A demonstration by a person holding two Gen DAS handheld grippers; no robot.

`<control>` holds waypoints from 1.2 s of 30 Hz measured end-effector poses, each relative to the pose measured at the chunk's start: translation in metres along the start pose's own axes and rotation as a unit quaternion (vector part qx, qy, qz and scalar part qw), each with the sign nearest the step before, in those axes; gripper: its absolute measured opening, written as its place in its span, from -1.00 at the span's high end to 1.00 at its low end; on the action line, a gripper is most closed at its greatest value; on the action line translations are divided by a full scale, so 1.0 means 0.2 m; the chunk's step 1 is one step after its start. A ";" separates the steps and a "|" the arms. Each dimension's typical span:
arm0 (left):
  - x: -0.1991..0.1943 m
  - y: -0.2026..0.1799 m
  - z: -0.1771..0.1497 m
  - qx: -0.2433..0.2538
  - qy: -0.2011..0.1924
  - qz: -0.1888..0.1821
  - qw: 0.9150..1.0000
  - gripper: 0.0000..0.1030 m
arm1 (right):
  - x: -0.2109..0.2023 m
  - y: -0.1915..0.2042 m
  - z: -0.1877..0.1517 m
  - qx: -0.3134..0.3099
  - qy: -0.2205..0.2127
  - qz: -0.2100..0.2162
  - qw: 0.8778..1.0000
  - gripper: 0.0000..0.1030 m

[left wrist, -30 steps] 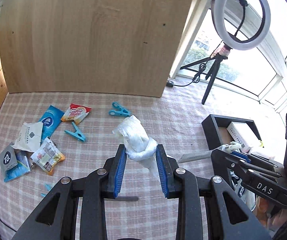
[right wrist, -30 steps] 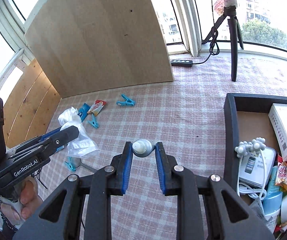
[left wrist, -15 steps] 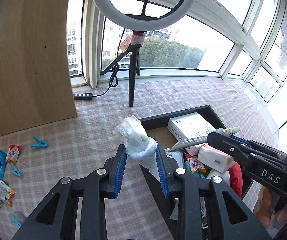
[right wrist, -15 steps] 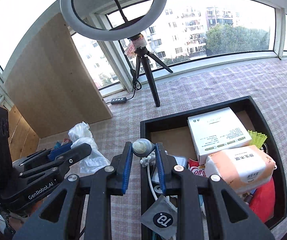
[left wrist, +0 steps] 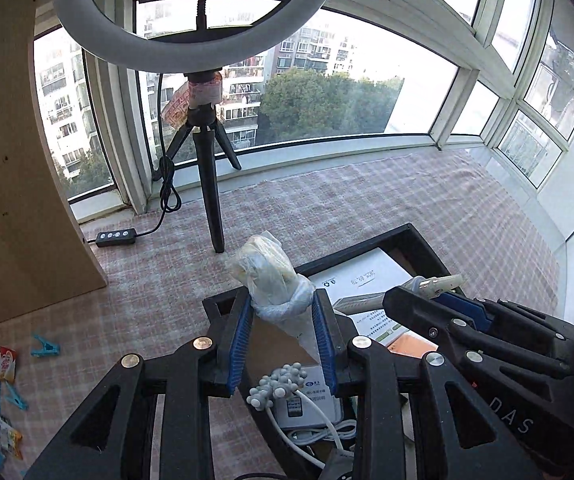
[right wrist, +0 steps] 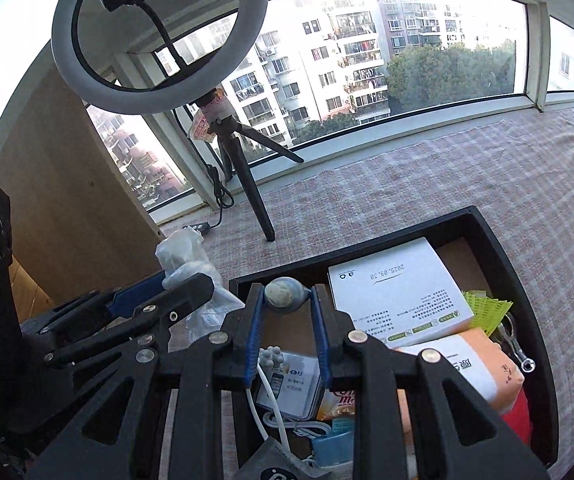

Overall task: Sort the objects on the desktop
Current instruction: 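Carry the tube and plastic bag into the black bin and open both tools, then move both open tools back over the table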

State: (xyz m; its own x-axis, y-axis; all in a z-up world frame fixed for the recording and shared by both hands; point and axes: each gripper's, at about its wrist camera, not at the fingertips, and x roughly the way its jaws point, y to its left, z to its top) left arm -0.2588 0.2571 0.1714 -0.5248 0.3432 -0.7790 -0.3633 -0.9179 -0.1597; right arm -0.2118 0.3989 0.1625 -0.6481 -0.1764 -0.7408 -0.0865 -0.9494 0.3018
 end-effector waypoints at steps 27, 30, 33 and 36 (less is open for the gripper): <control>-0.09 0.23 -0.10 -0.041 0.017 0.014 0.999 -0.04 | 0.03 0.07 -0.05 -0.009 0.028 0.008 1.000 0.22; -0.16 0.32 -0.17 -0.054 0.014 0.027 0.998 -0.04 | 0.01 0.13 -0.07 -0.022 0.032 0.015 0.999 0.17; -0.25 0.41 -0.26 -0.073 0.012 0.041 0.996 -0.04 | 0.00 0.20 -0.11 -0.039 0.037 0.025 0.998 0.07; -0.32 0.51 -0.37 -0.082 0.014 0.066 0.994 -0.05 | 0.01 0.29 -0.16 -0.065 0.051 0.039 0.996 0.03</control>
State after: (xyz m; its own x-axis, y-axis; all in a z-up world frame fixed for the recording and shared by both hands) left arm -0.2058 0.1268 0.1598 -0.5373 0.2139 -0.8158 -0.1607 -0.9755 -0.1500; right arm -0.1935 0.3342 0.1589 -0.5677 -0.2700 -0.7777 0.0636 -0.9562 0.2856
